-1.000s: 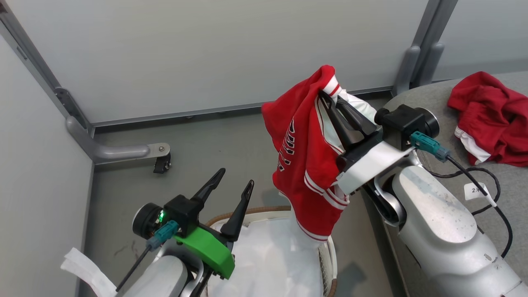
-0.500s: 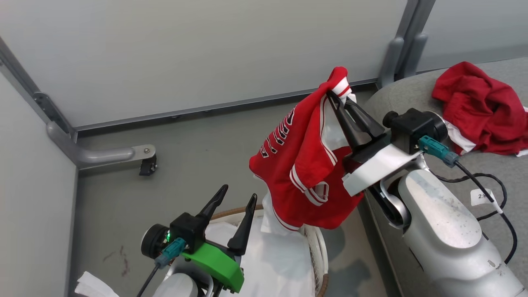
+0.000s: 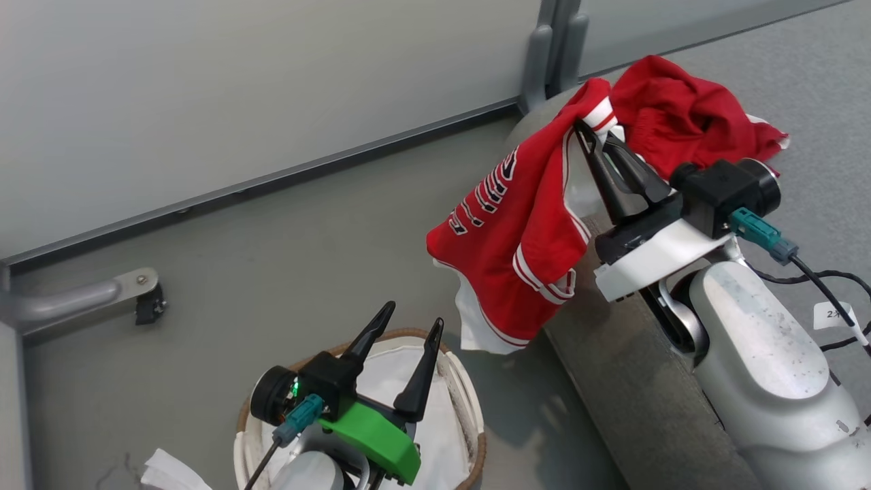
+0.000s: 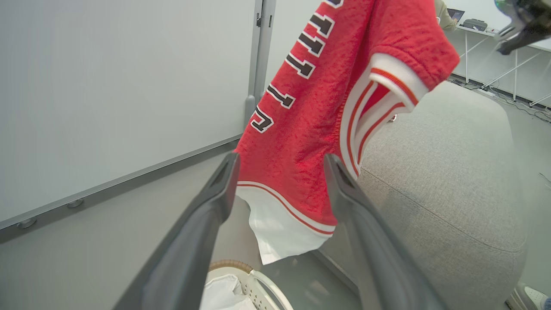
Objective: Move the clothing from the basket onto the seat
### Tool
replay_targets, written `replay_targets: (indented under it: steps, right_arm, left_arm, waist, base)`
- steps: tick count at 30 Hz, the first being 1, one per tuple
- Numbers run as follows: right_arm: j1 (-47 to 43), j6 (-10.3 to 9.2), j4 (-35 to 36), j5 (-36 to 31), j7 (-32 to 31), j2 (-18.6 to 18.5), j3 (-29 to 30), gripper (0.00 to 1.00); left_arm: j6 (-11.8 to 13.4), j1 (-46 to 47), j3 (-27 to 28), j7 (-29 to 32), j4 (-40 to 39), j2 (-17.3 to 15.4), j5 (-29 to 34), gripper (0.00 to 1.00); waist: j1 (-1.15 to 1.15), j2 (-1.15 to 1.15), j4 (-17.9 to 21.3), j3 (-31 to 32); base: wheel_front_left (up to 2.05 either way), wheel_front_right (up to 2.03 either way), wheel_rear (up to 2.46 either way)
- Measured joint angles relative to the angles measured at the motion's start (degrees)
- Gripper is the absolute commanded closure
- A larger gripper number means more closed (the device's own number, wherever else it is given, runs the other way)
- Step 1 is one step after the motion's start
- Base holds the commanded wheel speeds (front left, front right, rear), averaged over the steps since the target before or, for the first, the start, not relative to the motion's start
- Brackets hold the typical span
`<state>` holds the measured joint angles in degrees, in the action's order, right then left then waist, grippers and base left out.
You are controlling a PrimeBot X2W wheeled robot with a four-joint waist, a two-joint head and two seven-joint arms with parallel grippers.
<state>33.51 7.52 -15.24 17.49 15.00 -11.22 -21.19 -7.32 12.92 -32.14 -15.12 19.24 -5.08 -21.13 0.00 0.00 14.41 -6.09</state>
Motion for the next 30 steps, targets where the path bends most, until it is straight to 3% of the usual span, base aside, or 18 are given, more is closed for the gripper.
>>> replay_targets:
  steps: [7,13,20,30]
  right_arm:
    - [0.5,0.0,0.5,-1.0,0.0,-0.9,2.4,1.0]
    - [3.9,0.0,-0.1,-2.5,0.0,-3.1,4.5,1.0]
    - [13.9,0.0,-0.9,-4.0,0.0,-9.1,10.6,1.0]
    - [26.4,0.01,-4.0,-4.0,-0.4,-20.5,16.5,1.0]
  left_arm:
    - [0.0,0.8,-0.7,0.0,-0.4,-0.1,0.0,0.0]
    - [0.0,1.7,-1.4,0.0,-1.1,-0.7,0.2,0.0]
    - [0.0,2.8,-1.7,0.0,-2.5,-1.6,0.2,0.0]
    - [0.0,5.1,-2.2,0.0,-4.0,-3.8,1.2,0.0]
  waist:
    - [0.0,0.0,5.3,-1.8]
    - [0.0,0.0,6.8,-4.3]
    - [0.0,0.0,5.4,-7.1]
    - [0.0,0.0,1.9,-13.3]
  base:
    - [0.0,0.0,0.0]
    - [0.0,0.0,0.0]
    - [0.0,0.0,0.0]
    - [0.0,0.0,0.0]
